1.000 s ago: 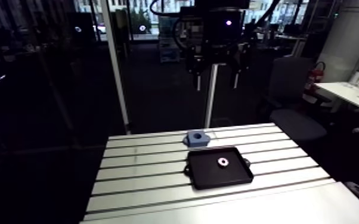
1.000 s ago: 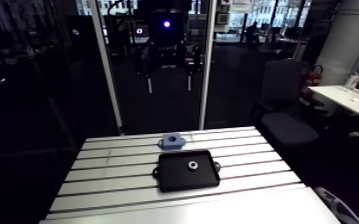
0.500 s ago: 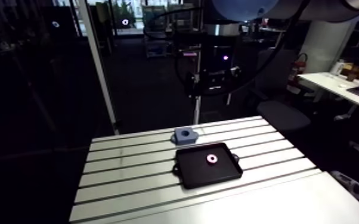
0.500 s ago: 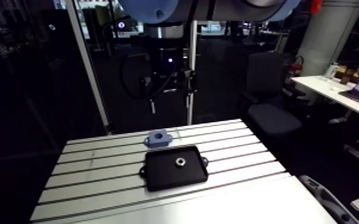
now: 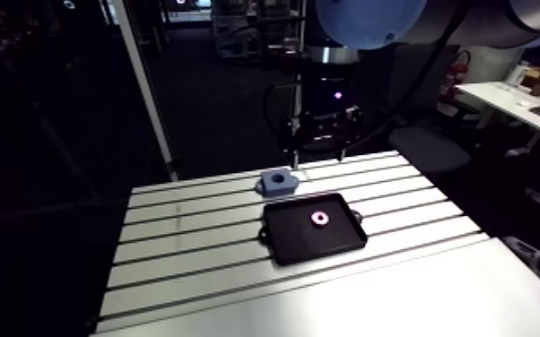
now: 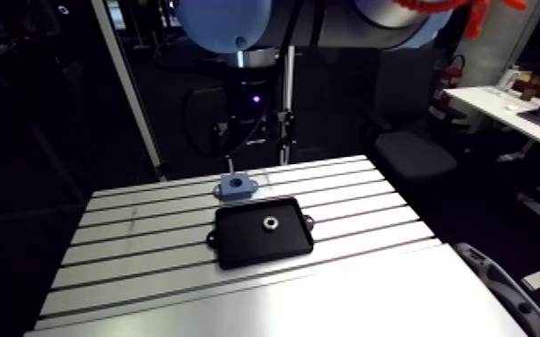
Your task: Pick up the bearing and press it into the housing until flush.
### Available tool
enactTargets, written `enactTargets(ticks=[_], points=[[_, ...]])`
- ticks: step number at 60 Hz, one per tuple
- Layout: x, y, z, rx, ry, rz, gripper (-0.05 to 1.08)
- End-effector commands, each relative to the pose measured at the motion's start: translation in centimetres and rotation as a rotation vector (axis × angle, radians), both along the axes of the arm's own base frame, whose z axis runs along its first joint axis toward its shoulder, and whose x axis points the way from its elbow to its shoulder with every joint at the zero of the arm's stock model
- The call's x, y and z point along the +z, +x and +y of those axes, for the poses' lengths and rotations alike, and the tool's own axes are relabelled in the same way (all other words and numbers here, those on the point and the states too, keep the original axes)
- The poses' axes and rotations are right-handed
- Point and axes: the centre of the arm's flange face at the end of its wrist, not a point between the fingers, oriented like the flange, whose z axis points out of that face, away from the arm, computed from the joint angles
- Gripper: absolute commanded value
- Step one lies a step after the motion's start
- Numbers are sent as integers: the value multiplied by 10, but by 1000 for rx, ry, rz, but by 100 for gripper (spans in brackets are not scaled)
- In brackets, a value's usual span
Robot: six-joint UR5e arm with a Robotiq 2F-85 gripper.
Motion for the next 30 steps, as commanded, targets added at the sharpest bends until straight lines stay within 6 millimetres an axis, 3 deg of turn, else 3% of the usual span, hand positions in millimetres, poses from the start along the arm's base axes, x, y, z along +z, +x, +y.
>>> enactTargets(ticks=[1, 15, 30], points=[[-22, -2, 3, -7, 1, -7, 0], [-36, -1, 7, -1, 8, 0, 0], [-66, -1, 17, -18, -6, -37, 0]])
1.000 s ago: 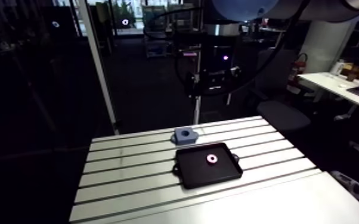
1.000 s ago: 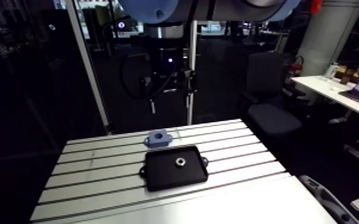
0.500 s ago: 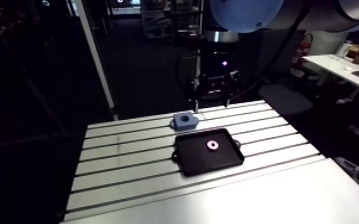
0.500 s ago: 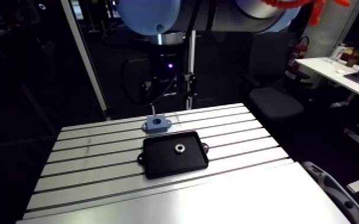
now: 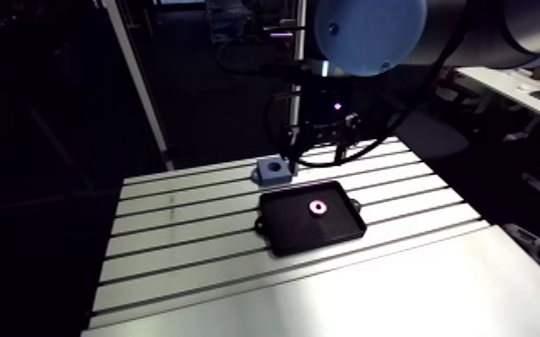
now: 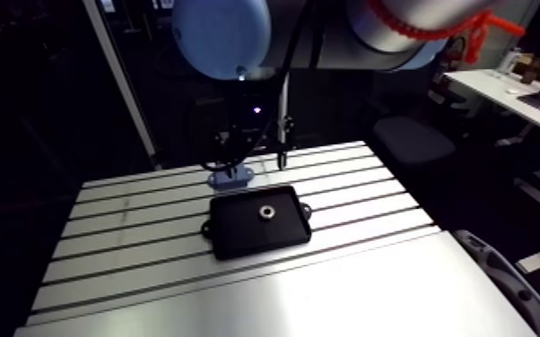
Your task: Pick up the bearing and press it into the housing until flush.
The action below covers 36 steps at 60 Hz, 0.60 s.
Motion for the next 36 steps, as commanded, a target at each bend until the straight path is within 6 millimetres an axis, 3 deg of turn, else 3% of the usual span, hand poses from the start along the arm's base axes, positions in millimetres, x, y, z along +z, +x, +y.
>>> enactTargets(ticks=[1, 15, 27, 36], points=[[-25, 0, 7, -8, -7, -20, 0], [-45, 0, 9, -10, -10, -37, 2], [-62, -1, 9, -10, -12, -53, 20], [-66, -1, 11, -11, -11, -49, 26]])
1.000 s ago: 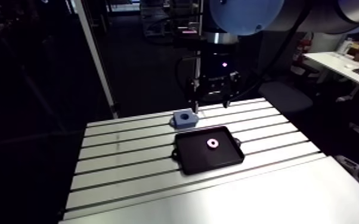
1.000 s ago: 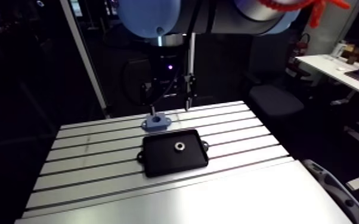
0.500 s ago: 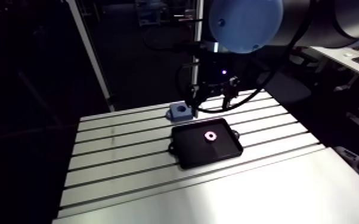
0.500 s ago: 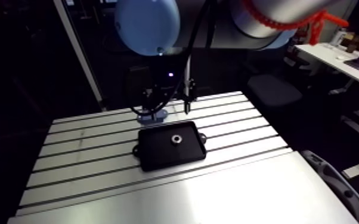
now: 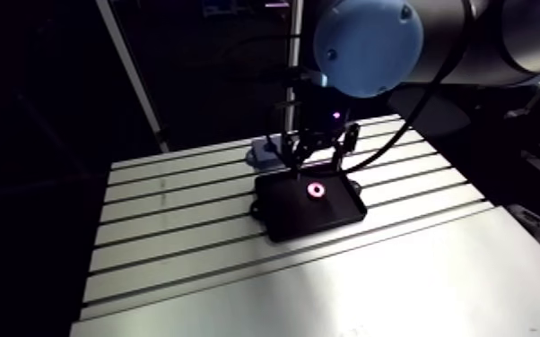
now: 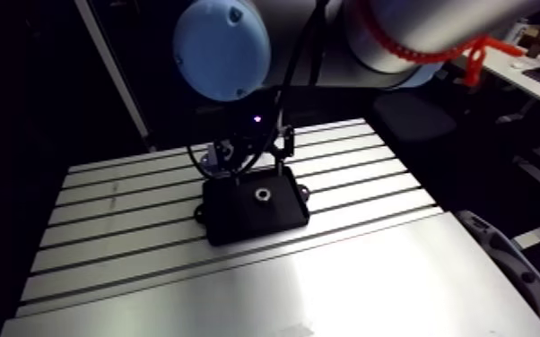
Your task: Pick up the bearing and press it into the housing until flush.
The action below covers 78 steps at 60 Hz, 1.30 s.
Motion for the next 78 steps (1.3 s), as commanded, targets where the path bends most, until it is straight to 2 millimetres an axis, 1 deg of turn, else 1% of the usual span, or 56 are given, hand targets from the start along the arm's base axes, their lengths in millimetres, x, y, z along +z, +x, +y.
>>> enactTargets(ticks=[1, 29, 46, 54, 67, 78], points=[[-13, -1, 1, -1, -1, -6, 27], [-20, 3, 0, -1, 3, 0, 31], [-26, 7, 3, -10, -2, -10, 31], [-28, 7, 10, -19, 2, -2, 31], [-29, 6, 11, -21, 1, 2, 31], [-35, 7, 10, -20, -1, -10, 31]])
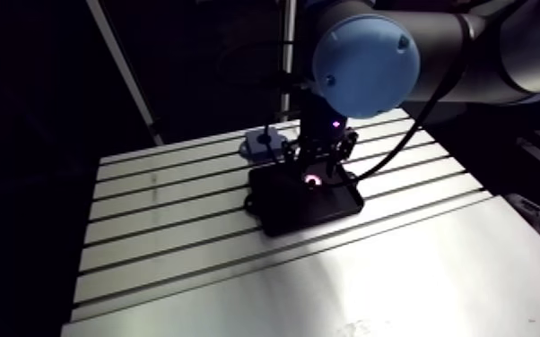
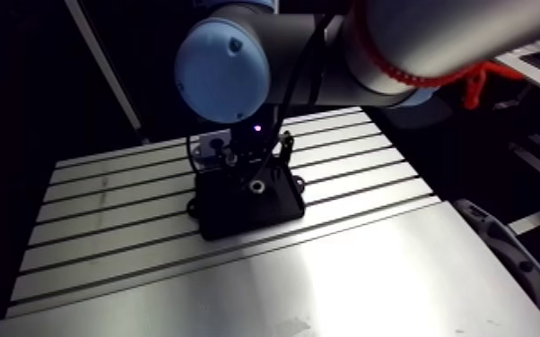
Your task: Pick up the bearing and press it into the housing until flush.
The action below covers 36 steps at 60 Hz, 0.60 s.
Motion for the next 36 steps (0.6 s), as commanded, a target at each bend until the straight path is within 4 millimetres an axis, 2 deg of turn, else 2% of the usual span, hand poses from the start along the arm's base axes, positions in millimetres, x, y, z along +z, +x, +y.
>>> enactTargets(ticks=[1, 21, 36], points=[[-5, 1, 0, 0, -2, -8, 31], [-6, 1, -1, 0, -2, -10, 32], [-6, 1, -2, 2, -2, -10, 38]])
